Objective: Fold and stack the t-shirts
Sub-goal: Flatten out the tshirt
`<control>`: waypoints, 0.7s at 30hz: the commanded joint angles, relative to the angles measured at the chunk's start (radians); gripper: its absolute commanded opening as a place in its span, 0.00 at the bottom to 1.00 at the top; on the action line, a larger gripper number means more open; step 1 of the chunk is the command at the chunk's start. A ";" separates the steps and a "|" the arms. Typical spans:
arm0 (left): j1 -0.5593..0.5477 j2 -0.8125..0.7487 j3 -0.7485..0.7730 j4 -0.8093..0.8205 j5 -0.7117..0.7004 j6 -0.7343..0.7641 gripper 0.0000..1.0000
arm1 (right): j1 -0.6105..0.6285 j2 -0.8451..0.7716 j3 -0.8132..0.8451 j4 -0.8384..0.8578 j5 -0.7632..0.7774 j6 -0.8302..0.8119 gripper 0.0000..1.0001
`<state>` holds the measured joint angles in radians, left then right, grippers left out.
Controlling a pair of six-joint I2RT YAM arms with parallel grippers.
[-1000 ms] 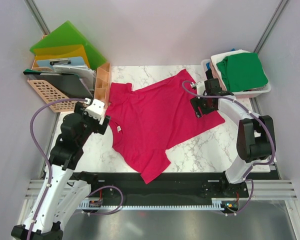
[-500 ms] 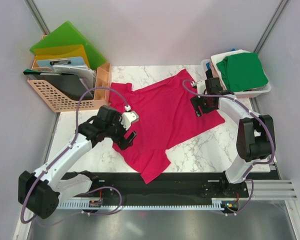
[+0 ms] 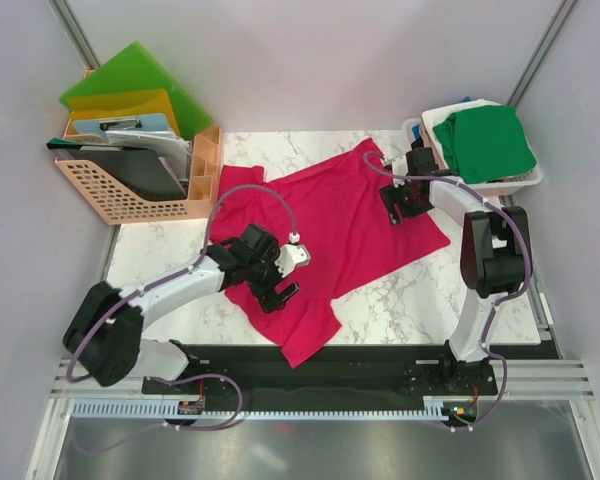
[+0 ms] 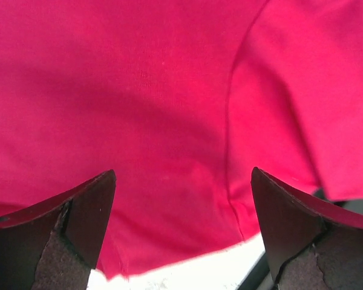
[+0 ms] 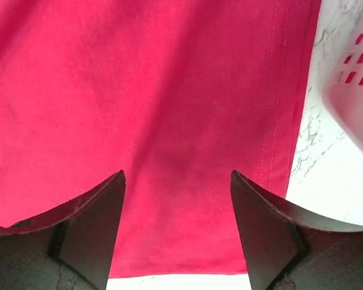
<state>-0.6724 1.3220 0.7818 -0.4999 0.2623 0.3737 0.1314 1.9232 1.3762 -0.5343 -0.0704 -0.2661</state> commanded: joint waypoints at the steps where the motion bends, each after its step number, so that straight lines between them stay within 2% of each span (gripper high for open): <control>1: -0.006 0.130 -0.021 0.103 -0.048 0.044 1.00 | -0.001 0.019 0.053 0.011 0.020 0.008 0.78; 6: -0.009 0.203 0.002 0.130 0.003 0.027 1.00 | -0.001 0.037 0.063 0.005 0.044 -0.015 0.78; 12: -0.019 0.227 -0.022 0.135 -0.018 0.037 1.00 | -0.007 0.056 0.076 -0.001 0.060 -0.024 0.78; 15: -0.019 0.201 -0.068 0.161 -0.046 0.048 1.00 | -0.010 0.069 0.078 -0.006 0.064 -0.024 0.78; 21: -0.018 0.047 -0.182 0.199 -0.150 0.085 1.00 | -0.039 0.053 0.038 -0.012 0.113 -0.031 0.78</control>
<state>-0.6907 1.4197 0.6617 -0.2714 0.1917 0.4103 0.1299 1.9816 1.4147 -0.5442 -0.0212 -0.2901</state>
